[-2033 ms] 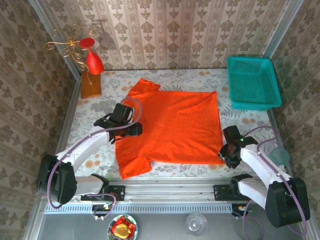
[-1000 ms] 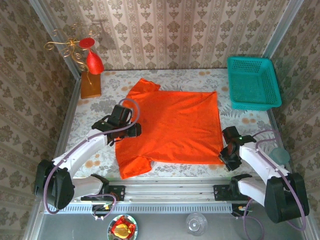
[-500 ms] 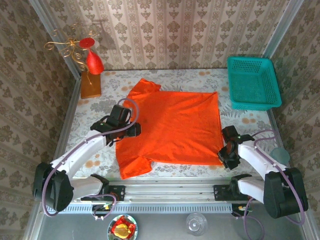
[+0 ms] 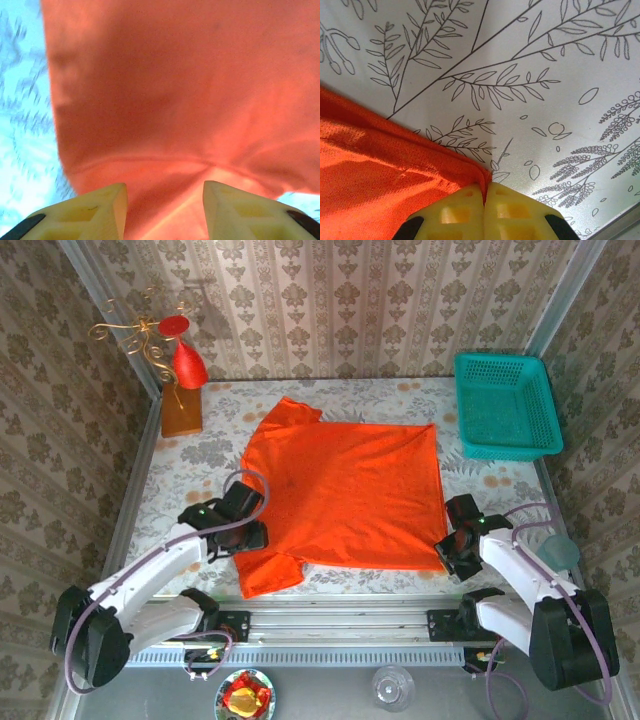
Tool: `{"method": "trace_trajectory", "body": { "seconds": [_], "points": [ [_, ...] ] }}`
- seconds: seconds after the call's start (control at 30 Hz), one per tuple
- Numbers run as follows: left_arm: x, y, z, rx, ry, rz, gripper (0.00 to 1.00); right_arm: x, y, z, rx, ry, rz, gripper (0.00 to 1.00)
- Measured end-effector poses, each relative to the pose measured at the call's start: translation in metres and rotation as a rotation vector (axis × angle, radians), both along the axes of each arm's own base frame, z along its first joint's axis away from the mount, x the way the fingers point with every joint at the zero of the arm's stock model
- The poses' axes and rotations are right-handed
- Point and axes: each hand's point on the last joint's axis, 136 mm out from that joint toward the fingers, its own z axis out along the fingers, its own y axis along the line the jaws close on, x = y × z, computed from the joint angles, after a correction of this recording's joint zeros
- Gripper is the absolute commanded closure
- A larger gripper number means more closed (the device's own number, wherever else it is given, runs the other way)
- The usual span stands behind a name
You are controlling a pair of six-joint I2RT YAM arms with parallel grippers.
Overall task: Fold the inside-out t-shirt
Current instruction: Fold the T-shirt at the center of the table.
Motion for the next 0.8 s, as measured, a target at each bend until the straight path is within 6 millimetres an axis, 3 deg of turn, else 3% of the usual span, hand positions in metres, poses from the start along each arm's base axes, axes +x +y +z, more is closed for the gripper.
{"method": "trace_trajectory", "body": {
  "seconds": [0.37, 0.8],
  "points": [
    [-0.064, 0.012, -0.028, 0.102, 0.166, 0.125, 0.56, 0.001, 0.000, -0.001, 0.005, -0.009, -0.002, 0.97],
    [-0.095, 0.023, -0.052, 0.160, 0.229, 0.161, 0.67, 0.002, 0.001, -0.001, 0.009, -0.013, -0.002, 0.97]
  ]
}}
